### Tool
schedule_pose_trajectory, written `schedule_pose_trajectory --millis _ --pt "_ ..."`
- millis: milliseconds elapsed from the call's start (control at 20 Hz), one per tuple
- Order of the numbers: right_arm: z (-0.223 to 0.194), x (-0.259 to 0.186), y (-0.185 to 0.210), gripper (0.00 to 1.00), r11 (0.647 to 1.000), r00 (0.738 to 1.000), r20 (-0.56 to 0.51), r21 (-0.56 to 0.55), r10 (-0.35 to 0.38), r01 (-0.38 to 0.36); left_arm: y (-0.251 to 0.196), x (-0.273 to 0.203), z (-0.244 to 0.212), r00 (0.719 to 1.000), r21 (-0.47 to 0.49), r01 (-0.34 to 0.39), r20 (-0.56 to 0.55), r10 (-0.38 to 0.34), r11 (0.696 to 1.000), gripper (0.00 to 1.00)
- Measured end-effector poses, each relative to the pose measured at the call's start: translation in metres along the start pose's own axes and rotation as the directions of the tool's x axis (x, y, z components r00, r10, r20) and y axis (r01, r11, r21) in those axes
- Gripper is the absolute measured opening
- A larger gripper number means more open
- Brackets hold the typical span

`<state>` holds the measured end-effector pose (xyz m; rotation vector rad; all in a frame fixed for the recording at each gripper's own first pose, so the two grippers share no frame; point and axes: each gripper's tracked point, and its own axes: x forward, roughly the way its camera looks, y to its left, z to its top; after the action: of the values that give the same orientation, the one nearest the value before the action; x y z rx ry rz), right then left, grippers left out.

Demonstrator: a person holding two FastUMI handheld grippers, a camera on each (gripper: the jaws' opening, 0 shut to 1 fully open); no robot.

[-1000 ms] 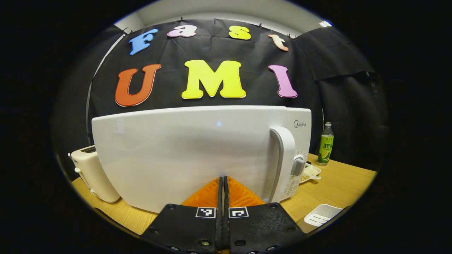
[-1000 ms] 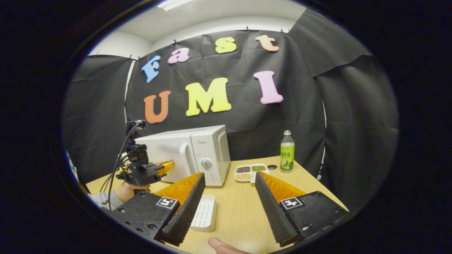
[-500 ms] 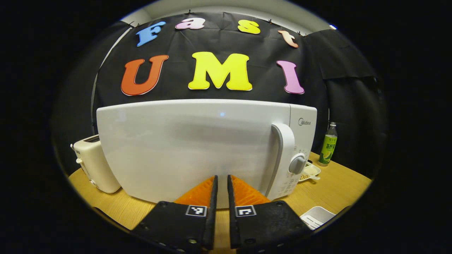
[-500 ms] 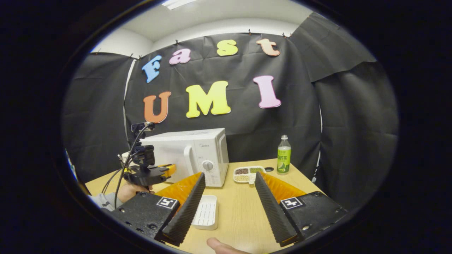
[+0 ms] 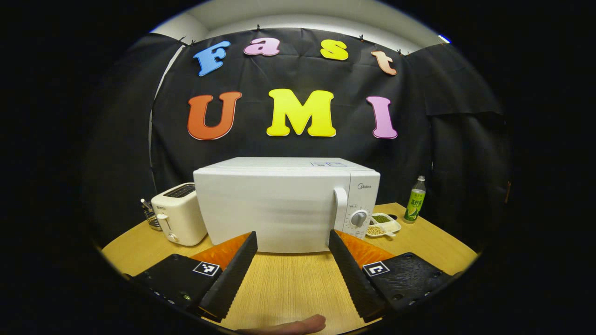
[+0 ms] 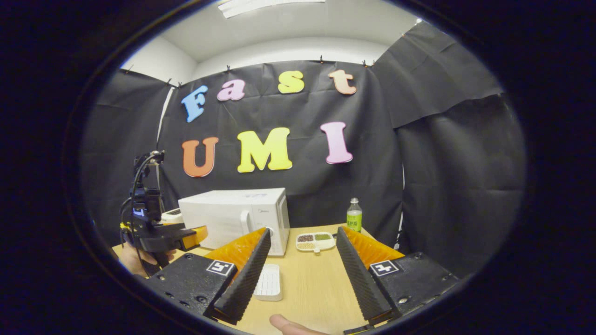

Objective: Open the microwave oven with the left hand, put the food in, and close the microwave oven.

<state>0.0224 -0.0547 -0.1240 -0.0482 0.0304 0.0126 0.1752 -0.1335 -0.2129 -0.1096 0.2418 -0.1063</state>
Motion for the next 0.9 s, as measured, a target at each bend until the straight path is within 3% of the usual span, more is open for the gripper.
schedule_pose_trajectory --millis 150,500,600,750,800,850,900 --pt "0.03 -0.021 -0.006 0.91 0.999 0.999 0.026 0.017 -0.032 0.032 -0.004 -0.053 0.042 0.999 -0.027 0.02 0.031 -0.019 0.999 0.95" --pt "0.106 -0.08 -0.003 0.91 1.0 0.988 0.151 -0.017 -0.008 0.011 0.003 -0.175 0.136 0.981 0.018 -0.004 0.196 0.001 1.0 0.95" --pt "0.126 -0.101 0.001 0.9 0.999 0.978 0.207 -0.052 0.012 -0.001 0.008 -0.2 0.143 0.977 0.03 -0.024 0.211 0.017 0.999 0.95" --pt "0.136 -0.119 -0.005 0.9 0.997 0.972 0.233 -0.072 -0.022 0.039 0.007 -0.228 0.139 0.979 0.024 -0.025 0.202 0.019 0.999 0.95" --pt "0.135 -0.124 -0.001 0.9 0.996 0.973 0.229 -0.082 -0.021 0.04 0.007 -0.237 0.137 0.978 0.016 -0.023 0.207 0.019 1.0 0.84" --pt "0.133 -0.128 0.004 0.9 0.995 0.975 0.221 -0.091 -0.013 0.034 0.01 -0.244 0.136 0.975 0.006 -0.027 0.219 0.025 1.0 0.95" --pt "0.129 -0.131 0.009 0.91 0.995 0.977 0.214 -0.094 -0.001 0.022 0.011 -0.248 0.131 0.974 -0.009 -0.022 0.224 0.023 1.0 0.95"
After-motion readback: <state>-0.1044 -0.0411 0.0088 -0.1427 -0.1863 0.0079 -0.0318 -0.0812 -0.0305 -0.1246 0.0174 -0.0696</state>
